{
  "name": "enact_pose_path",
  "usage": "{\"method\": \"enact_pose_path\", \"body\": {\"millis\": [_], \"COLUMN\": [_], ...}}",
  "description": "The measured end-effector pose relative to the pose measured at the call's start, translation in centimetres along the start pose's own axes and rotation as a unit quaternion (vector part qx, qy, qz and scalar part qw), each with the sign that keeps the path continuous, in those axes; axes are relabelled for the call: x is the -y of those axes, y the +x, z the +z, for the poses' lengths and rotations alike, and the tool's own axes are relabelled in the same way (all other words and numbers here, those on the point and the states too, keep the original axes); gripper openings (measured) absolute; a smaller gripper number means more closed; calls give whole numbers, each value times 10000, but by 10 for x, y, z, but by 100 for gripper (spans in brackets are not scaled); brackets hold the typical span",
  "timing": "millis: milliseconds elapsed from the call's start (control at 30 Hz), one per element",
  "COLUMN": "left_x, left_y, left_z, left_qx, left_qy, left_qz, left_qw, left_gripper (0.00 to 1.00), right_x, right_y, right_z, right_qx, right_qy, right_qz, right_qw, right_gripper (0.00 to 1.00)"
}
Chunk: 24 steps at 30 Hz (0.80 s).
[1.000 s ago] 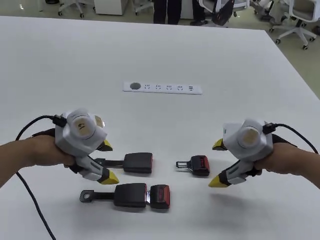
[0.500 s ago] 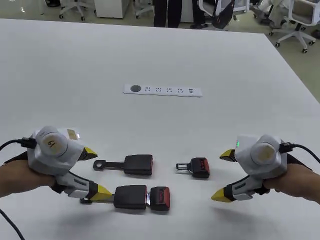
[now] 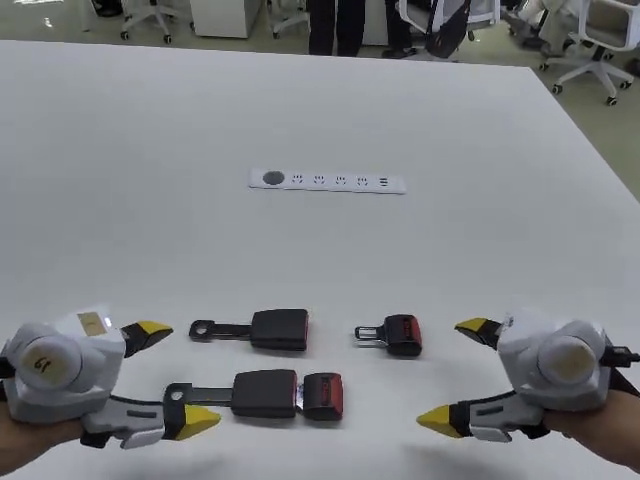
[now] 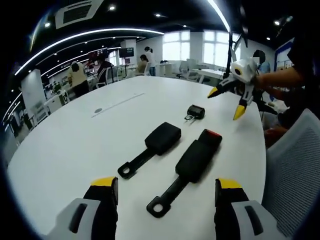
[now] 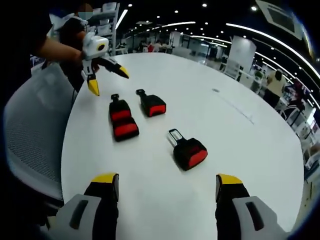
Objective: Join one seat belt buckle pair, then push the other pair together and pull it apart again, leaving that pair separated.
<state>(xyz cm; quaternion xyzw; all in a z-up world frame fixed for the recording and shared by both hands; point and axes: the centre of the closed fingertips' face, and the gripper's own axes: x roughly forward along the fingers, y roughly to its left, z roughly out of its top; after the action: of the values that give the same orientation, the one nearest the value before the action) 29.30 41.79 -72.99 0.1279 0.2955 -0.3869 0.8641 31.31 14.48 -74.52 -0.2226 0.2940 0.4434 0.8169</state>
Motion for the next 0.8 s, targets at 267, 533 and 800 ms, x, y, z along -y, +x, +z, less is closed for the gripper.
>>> {"method": "enact_pose_path", "body": {"millis": [267, 533, 800], "left_x": [16, 26, 28], "left_y": [-11, -14, -19], "left_z": [-5, -6, -7], "left_qx": [223, 330, 403], "left_qy": [-248, -431, -566], "left_qz": [188, 301, 432], "left_qw": [9993, 9981, 9966], "left_gripper": [85, 89, 94], "right_x": [-15, -30, -37], "right_y": [-10, -22, -24], "right_z": [-4, 7, 15], "right_qx": [181, 303, 397], "right_qy": [416, 624, 799], "right_qz": [-224, -337, -347], "right_qw": [9987, 9970, 9954], "right_gripper": [84, 90, 96]}}
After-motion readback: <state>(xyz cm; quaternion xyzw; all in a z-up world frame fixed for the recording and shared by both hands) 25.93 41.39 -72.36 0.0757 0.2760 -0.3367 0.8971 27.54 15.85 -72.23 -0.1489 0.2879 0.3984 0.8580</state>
